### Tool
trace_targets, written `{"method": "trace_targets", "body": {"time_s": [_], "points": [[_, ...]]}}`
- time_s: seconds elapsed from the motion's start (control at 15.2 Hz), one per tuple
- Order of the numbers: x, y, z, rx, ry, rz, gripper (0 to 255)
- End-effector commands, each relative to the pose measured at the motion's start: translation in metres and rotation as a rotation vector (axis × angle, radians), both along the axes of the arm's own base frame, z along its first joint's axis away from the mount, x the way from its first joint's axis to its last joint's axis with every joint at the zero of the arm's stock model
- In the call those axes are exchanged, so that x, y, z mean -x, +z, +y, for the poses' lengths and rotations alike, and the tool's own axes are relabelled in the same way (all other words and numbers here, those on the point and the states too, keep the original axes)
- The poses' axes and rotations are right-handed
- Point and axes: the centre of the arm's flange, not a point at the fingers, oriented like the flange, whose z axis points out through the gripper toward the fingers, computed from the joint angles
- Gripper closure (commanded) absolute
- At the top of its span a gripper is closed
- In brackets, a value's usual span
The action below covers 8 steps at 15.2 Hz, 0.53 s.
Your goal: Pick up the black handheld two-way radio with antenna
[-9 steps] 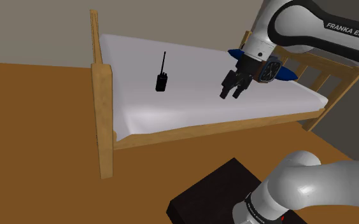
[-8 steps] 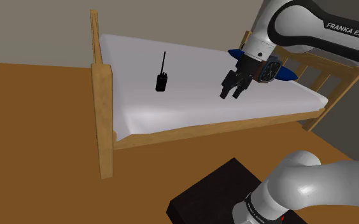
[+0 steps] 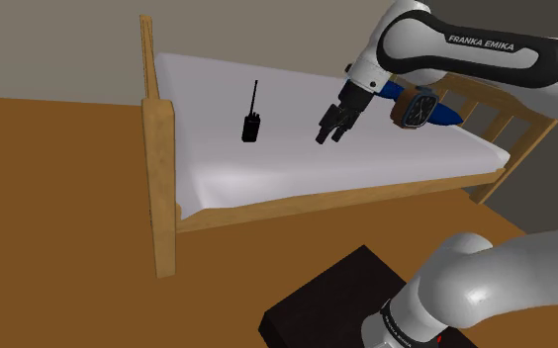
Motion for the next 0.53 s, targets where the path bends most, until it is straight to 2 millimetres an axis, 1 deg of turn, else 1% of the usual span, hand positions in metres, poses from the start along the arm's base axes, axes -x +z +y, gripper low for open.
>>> {"method": "trace_targets", "body": {"time_s": [0.0, 0.46], "points": [[-0.024, -0.004, 0.005, -0.004, 0.05, -0.033, 0], [-0.102, -0.013, 0.023, -0.022, 0.217, -0.142, 0]]}}
